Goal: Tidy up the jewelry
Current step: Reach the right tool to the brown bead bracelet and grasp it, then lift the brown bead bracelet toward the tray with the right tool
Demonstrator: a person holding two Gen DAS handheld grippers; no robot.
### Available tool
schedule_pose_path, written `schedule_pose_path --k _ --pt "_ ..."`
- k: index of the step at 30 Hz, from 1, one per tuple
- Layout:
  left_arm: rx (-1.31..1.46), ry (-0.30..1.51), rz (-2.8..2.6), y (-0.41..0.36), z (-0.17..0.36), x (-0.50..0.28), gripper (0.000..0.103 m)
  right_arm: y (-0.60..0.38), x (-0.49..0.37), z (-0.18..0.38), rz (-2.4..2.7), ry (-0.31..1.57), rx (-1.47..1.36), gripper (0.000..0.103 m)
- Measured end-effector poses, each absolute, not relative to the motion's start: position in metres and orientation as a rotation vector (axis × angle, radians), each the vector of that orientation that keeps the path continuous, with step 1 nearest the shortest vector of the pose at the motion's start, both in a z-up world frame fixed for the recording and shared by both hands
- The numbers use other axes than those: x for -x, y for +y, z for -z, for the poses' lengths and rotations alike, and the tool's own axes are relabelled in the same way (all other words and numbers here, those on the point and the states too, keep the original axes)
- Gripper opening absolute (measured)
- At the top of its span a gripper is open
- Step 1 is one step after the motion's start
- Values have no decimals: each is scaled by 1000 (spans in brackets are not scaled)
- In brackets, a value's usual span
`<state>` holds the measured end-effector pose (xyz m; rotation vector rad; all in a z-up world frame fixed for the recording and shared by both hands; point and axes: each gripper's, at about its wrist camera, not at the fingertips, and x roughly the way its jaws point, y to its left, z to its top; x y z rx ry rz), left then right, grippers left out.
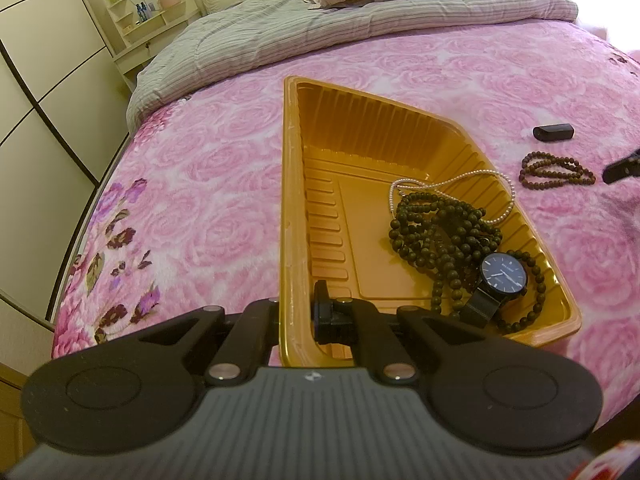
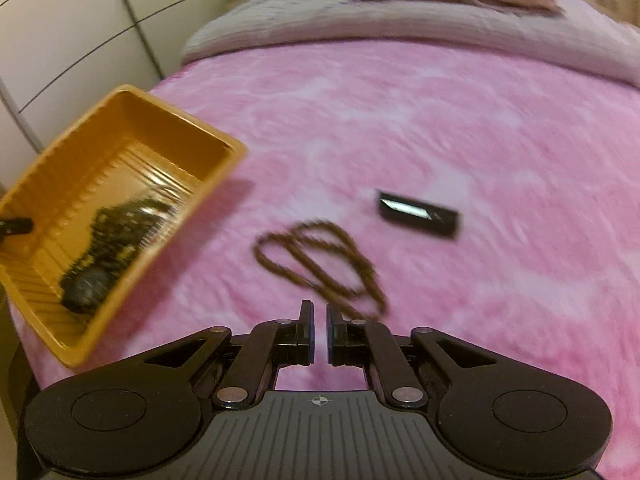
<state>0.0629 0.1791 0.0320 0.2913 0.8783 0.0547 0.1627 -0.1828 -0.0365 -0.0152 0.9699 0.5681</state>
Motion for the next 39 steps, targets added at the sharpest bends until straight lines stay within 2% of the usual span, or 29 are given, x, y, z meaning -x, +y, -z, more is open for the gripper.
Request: schedule_pose_path --k 1,3,5,19,22,28,35,39 --pt "-292 878 -55 179 -32 -63 2 -189 -161 38 -557 970 13 16" --pt "-291 878 -55 179 -32 -63 2 -198 -157 40 -539 961 1 35" --pt "-290 879 -56 179 -32 -63 2 -201 -154 41 -532 949 -2 39" --pt "-293 879 -55 179 -32 -62 2 -183 -184 50 -545 898 11 39" --pt "-292 880 -56 179 -33 -61 2 -175 -192 54 -544 899 38 37" --pt "-294 880 -57 179 -33 -62 2 -170 -206 62 -538 919 54 26" --pt "-296 881 -58 181 -33 -61 2 -167 -203 61 -541 931 73 5" --pt "-295 881 -58 180 -33 -61 2 -167 -191 47 -548 891 101 4"
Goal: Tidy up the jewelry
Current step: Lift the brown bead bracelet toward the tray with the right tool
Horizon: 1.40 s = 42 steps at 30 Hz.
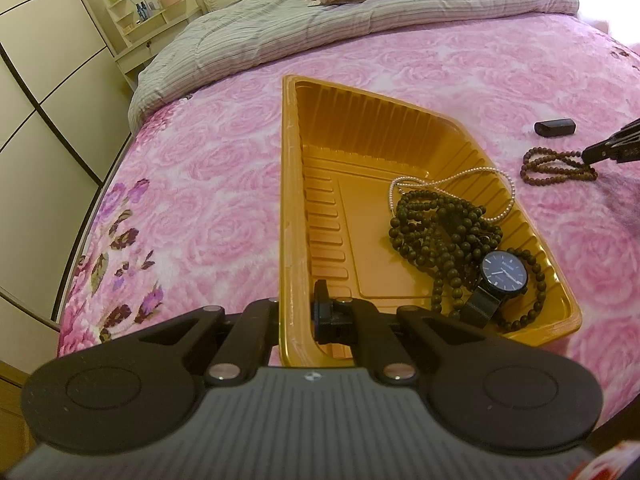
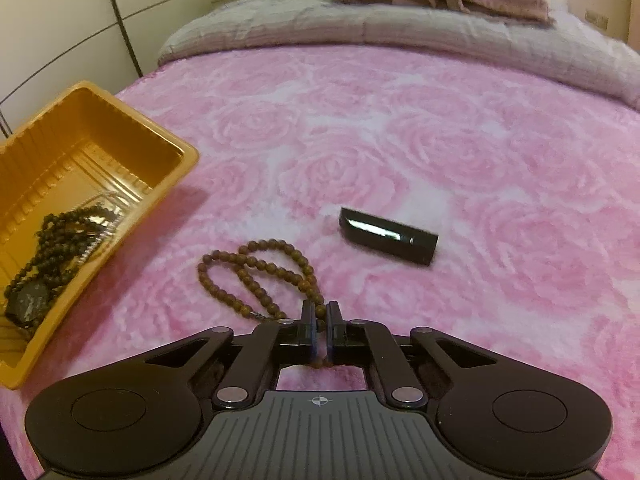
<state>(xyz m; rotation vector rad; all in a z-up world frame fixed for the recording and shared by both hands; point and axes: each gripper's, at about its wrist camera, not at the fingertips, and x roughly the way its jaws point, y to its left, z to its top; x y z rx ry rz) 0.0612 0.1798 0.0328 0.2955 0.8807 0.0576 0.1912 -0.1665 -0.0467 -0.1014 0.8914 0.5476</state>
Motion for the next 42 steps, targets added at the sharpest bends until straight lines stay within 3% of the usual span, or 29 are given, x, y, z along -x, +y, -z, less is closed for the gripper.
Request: schedule_pose_path --k 13,22,26,27,37,40,42 --pt "-297 881 -58 180 -33 -61 2 -187 -166 -34 -527 716 170 0" --pt "-297 881 -58 184 -36 -60 2 -207 -188 10 -523 858 35 3" --pt "-297 881 -59 182 -36 -60 2 -202 -193 37 -504 881 49 29" --pt "-298 881 -59 181 -36 -60 2 -201 -194 42 -504 881 54 30" --pt "-305 891 -67 181 -32 -62 3 -180 -201 78 -478 864 211 29" --pt "-306 891 -67 182 -32 -62 3 -180 -199 76 -492 885 205 6" --pt "-305 891 -66 181 -32 -62 3 -180 -196 70 -493 899 211 6"
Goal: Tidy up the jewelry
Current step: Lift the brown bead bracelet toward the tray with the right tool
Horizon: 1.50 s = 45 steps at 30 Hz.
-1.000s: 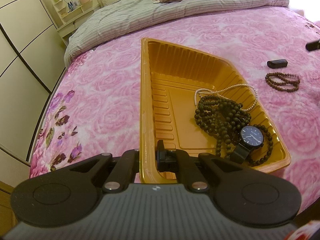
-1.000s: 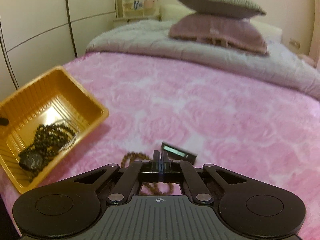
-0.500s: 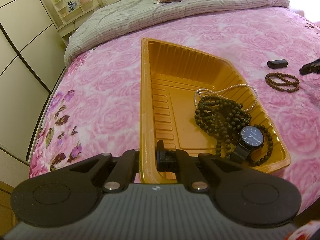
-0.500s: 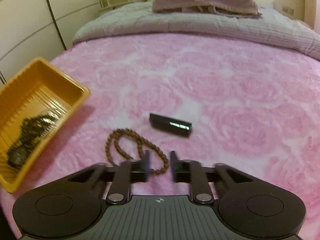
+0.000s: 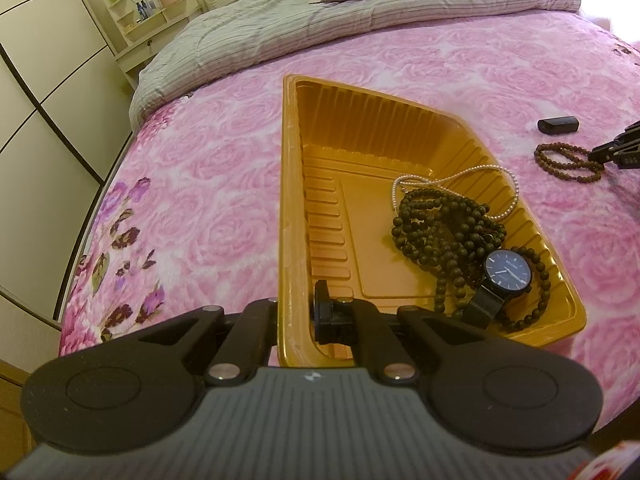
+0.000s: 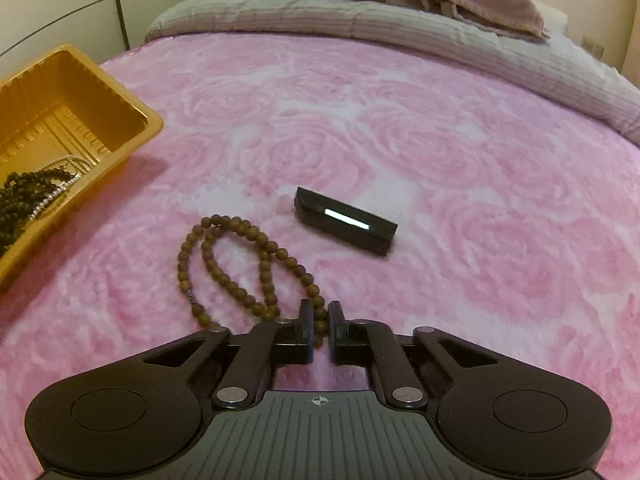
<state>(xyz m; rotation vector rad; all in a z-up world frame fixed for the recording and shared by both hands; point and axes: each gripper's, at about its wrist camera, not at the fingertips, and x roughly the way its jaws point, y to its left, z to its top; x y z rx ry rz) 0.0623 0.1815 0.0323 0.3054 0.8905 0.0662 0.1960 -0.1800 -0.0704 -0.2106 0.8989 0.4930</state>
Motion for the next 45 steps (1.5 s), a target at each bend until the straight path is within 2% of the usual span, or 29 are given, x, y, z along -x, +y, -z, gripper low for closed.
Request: schedule_pose_path --k 4,14,19,31,45 --pt "-307 891 -67 180 -32 -63 3 -184 -180 42 -499 834 234 6" --pt "-314 886 -65 177 -33 -63 2 -200 -152 -70 -489 596 350 6" --pt "-317 886 -63 177 -33 -63 2 -197 -145 -103 -494 531 427 6" --pt "-319 887 -62 176 -34 -64 2 -171 -136 -132 -593 458 526 6" --pt "-318 886 -62 175 -34 -64 2 -86 -113 -161 -854 376 587 6"
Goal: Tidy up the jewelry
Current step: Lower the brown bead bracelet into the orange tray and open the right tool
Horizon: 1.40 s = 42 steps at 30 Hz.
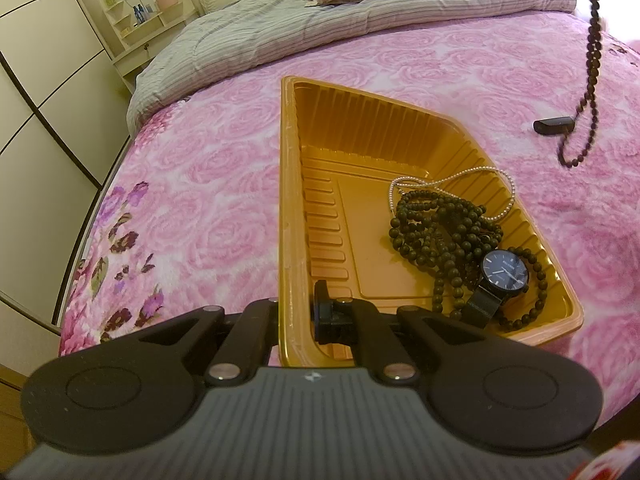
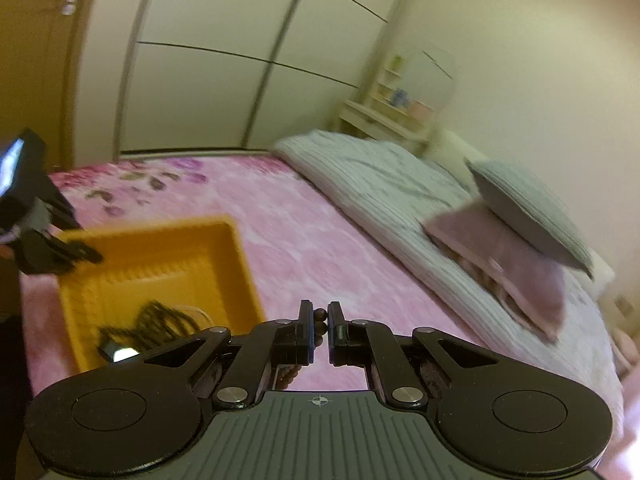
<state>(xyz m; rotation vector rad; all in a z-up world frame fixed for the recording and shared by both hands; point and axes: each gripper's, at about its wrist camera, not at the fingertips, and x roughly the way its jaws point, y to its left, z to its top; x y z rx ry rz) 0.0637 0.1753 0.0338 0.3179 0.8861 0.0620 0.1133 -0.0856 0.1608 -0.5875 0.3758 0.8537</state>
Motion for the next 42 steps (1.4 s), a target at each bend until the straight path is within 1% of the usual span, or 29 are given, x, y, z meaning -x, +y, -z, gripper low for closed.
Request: schedule_pose_path --k 8,13,28,42 --pt "-312 885 -58 175 -31 -65 2 -26 -96 -167 -1002 317 615 6" --pt "-312 885 -58 176 -31 -65 2 8 -96 -161 -1063 313 602 6" --pt "-313 885 -57 176 -31 -65 2 54 -115 -103 -1144 492 669 6" --pt "-314 887 -56 175 -31 -65 2 62 -136 -76 -1127 600 665 6"
